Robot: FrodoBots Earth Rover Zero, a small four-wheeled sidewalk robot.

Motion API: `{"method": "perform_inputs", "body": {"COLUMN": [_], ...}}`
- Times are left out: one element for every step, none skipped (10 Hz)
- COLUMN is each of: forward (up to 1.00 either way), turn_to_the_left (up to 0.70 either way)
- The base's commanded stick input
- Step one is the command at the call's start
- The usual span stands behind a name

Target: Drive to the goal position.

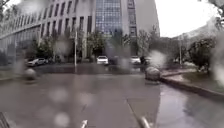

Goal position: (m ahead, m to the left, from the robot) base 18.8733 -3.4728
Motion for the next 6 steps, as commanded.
{"method": "perform_inputs", "body": {"forward": [0.7,0.7,0.7,0.7,0.7,0.7], "turn_to_the_left": [0.0,0.0,0.0,0.0,0.0,0.0]}}
